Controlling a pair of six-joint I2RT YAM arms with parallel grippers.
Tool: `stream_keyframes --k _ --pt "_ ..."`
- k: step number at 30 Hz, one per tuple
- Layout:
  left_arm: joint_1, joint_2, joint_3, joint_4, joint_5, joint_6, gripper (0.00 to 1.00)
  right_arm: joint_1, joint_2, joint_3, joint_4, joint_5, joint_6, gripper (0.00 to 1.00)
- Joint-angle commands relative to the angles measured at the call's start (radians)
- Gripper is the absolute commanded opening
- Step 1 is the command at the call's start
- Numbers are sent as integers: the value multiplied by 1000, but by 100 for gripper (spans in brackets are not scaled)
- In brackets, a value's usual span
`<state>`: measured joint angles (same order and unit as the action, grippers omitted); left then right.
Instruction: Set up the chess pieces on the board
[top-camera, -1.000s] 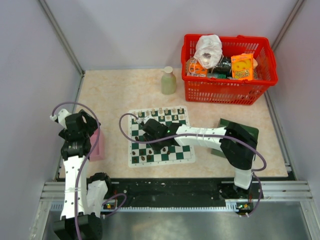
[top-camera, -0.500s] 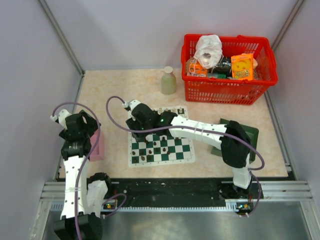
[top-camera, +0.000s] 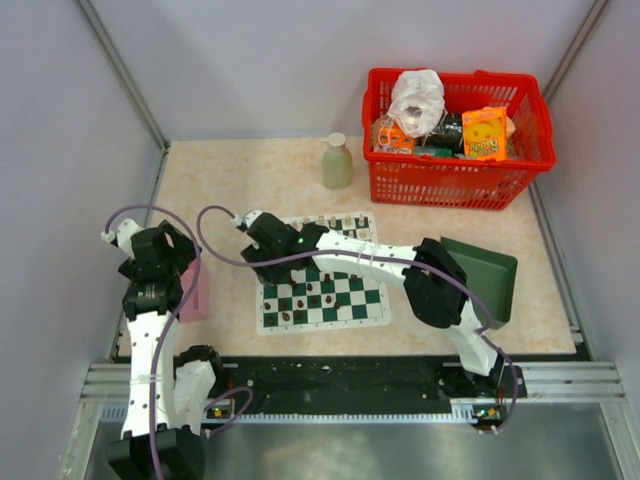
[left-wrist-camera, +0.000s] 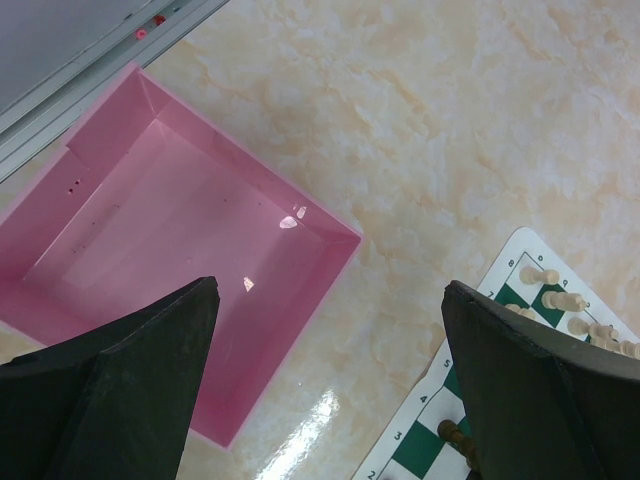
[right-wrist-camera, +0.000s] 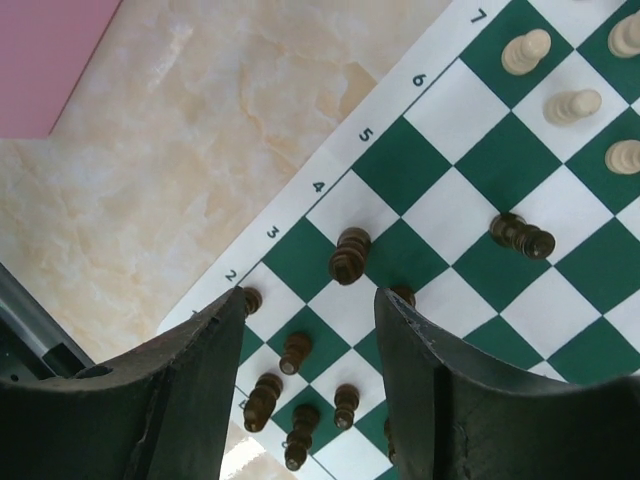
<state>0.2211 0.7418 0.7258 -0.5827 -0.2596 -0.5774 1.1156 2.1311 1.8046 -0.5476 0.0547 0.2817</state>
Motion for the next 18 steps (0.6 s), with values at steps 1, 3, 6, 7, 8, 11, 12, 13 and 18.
stream_keyframes --k 1,3,6,7,8,11,12,13,18 --pt "6 -5 1 41 -3 -6 99 10 41 94 -20 7 -30 55" --pt "6 -5 3 41 -4 -2 99 10 55 107 -25 8 -33 55" --pt "7 -4 1 43 -9 -2 99 10 67 110 -29 10 -35 55" --pt "7 -2 3 43 -9 -1 99 10 75 114 -28 10 -36 55" --pt "7 -4 4 43 -9 -2 99 9 79 117 -32 10 -39 54" --pt "7 -1 4 44 -6 -4 99 9 96 131 -43 5 -41 54" --pt "7 1 6 46 -3 -4 99 9 99 131 -43 5 -39 53" --pt "7 1 6 46 -3 -4 99 10 101 133 -43 4 -41 52" --pt "9 5 4 47 -1 -4 99 9 112 137 -43 5 -42 47"
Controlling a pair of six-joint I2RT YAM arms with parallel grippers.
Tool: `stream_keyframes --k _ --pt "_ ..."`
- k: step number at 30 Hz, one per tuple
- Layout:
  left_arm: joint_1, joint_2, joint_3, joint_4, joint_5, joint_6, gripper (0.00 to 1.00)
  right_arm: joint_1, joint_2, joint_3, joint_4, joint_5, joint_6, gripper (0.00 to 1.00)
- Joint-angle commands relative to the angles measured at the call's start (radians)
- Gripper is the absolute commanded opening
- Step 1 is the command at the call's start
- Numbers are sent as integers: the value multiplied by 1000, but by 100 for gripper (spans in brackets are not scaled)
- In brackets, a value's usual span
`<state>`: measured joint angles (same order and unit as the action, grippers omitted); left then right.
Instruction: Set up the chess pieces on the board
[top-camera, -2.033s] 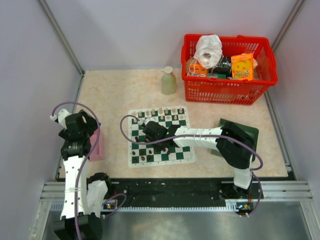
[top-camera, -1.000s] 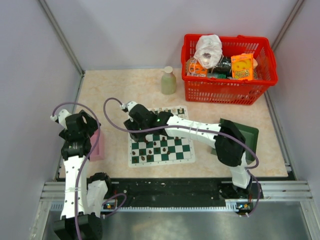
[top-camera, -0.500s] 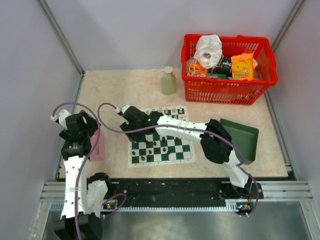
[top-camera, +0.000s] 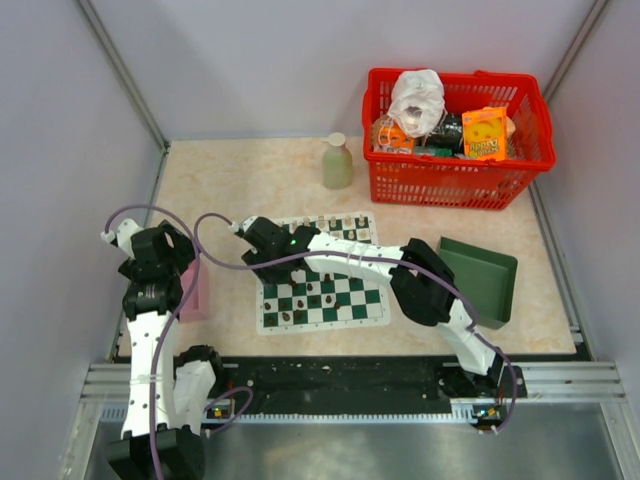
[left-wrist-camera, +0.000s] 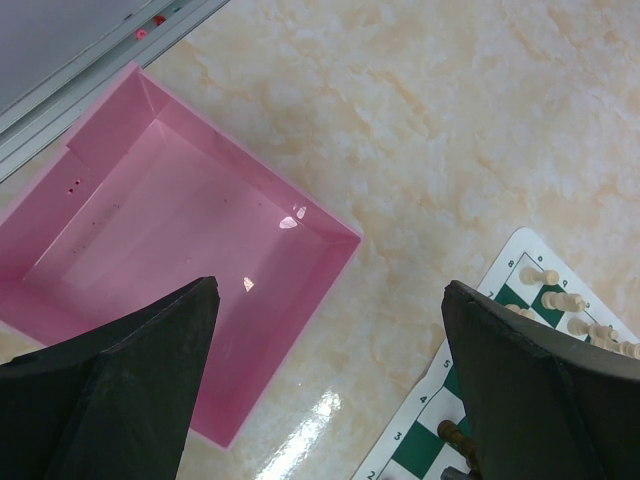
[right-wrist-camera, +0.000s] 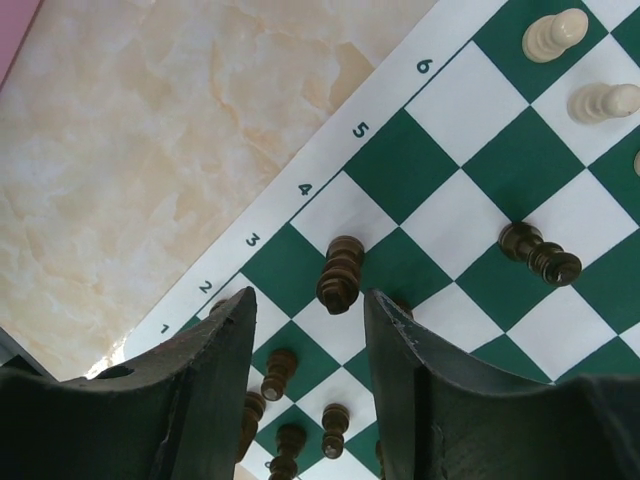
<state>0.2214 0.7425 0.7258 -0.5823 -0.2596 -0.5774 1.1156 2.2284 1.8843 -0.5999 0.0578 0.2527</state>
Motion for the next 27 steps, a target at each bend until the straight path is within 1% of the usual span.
stream_keyframes --k 1,4,10,27 --pt "7 5 6 47 -1 -4 99 10 14 58 9 4 -13 45" --pt "7 4 6 47 -3 -2 99 10 20 62 8 4 -13 42" --pt "6 1 6 44 -7 -2 99 10 20 59 8 1 -15 41" --pt "7 3 -2 47 -7 -1 99 10 34 73 3 53 -15 38"
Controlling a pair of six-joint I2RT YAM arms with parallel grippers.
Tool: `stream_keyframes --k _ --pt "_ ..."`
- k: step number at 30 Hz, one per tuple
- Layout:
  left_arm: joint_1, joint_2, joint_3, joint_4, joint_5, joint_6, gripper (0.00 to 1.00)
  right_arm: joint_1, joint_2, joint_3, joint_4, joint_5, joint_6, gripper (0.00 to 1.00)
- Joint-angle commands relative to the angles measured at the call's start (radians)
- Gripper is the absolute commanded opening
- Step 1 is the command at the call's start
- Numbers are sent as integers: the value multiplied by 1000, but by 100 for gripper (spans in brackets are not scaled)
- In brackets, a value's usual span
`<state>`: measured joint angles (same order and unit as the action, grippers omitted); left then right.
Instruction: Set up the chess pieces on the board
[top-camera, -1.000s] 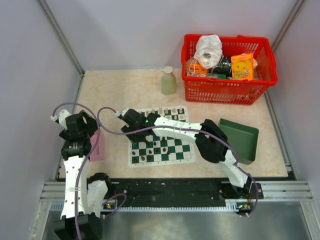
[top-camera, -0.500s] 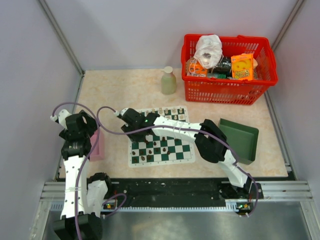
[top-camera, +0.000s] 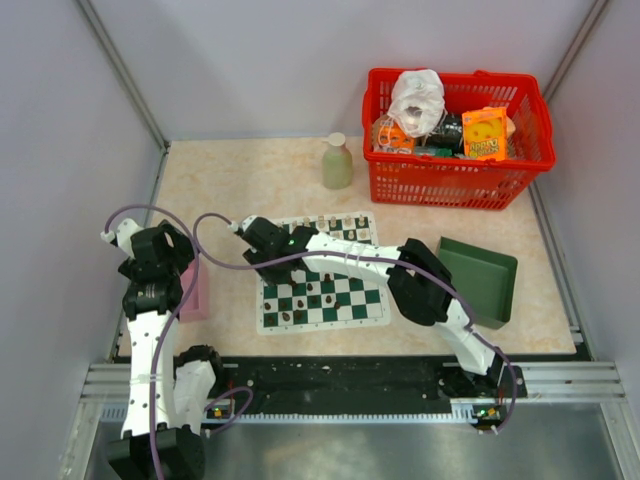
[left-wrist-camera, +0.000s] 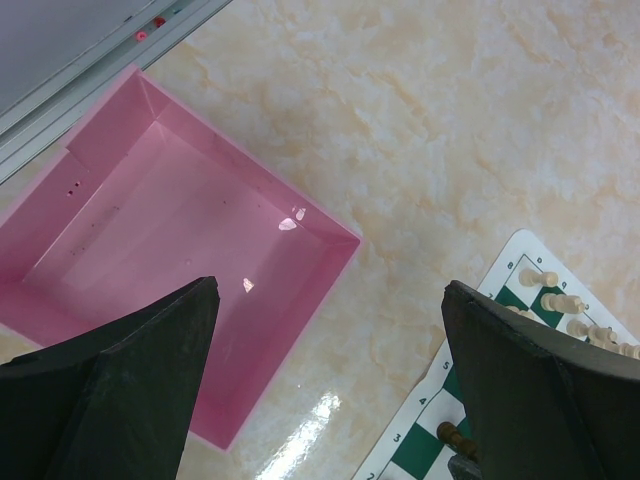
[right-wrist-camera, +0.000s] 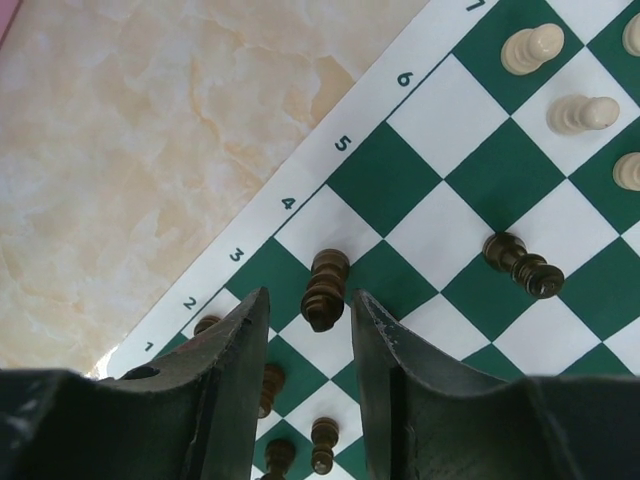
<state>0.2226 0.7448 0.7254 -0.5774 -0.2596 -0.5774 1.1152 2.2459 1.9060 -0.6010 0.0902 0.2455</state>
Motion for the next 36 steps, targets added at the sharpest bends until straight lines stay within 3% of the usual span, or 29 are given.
stream_keyframes --k 1,9,14,23,28,36 --pt "6 2 -3 42 -7 -1 99 11 17 51 4 22 -8 38" --pt "6 5 -1 42 -7 -1 99 9 20 54 4 14 -9 26" --pt "6 5 -3 44 -4 -1 99 11 -3 56 0 13 -12 11" --pt "6 -12 3 31 -1 -7 99 11 -156 15 0 34 -18 10" --pt "6 -22 5 24 2 -9 99 11 -317 -106 15 66 -12 10" --pt "6 -38 -7 19 -4 -9 99 12 -584 -461 60 72 83 11"
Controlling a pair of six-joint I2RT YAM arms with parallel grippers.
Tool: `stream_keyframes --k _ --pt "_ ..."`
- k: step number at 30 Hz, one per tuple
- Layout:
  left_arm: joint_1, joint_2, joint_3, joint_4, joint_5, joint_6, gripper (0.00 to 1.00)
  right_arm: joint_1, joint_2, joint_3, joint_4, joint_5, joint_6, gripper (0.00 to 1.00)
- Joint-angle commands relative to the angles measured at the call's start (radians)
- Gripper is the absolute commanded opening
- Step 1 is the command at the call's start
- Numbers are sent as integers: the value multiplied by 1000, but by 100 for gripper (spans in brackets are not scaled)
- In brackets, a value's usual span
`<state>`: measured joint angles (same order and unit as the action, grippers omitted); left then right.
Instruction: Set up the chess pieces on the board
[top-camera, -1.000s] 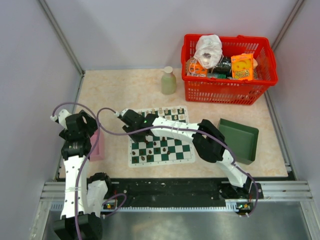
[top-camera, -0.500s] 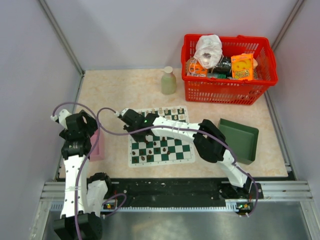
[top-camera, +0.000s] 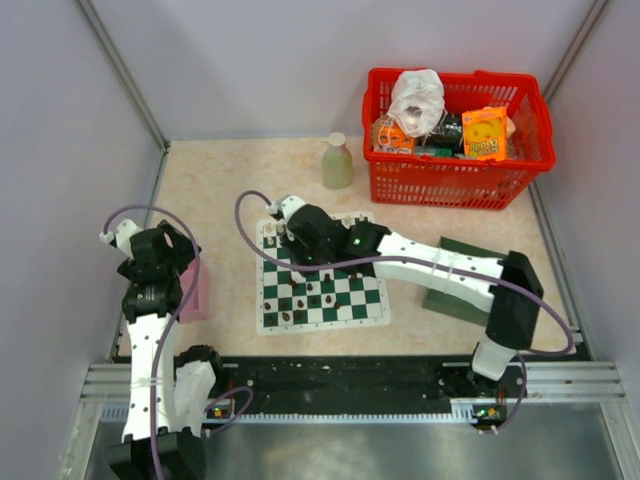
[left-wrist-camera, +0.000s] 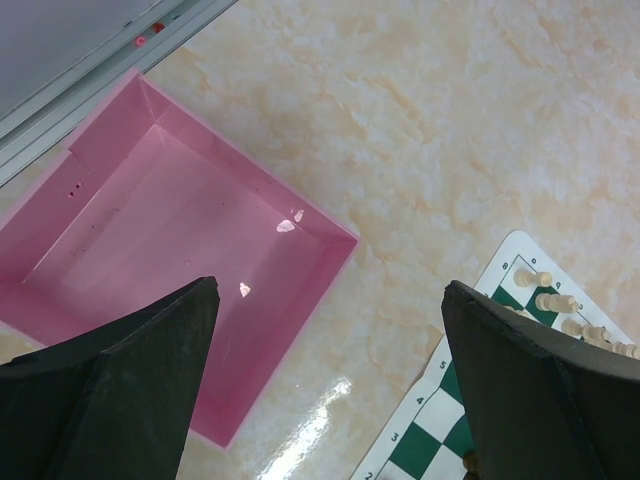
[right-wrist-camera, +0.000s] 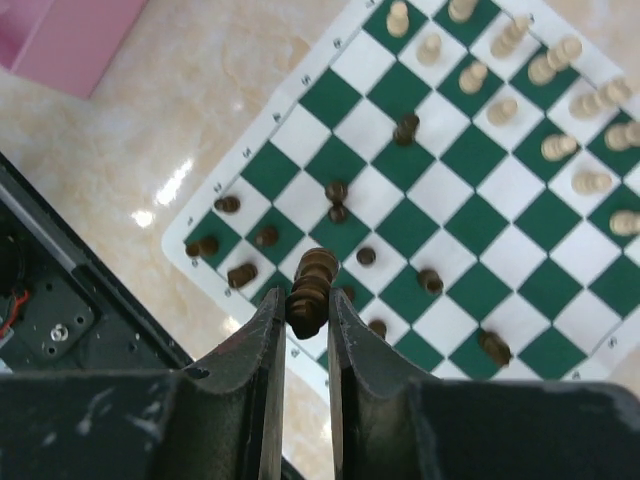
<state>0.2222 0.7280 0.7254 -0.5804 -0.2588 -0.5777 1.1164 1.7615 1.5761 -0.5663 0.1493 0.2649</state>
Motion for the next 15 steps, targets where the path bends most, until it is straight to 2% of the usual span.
stream_keyframes --k 1,7,15 --pt "6 -22 -7 22 -5 -8 99 10 -120 -163 26 7 79 11" --pt "6 -22 -4 27 -2 -24 99 11 -168 -304 46 -33 123 11" --pt "6 -36 -1 19 -11 -33 99 29 -105 -352 112 -51 138 11"
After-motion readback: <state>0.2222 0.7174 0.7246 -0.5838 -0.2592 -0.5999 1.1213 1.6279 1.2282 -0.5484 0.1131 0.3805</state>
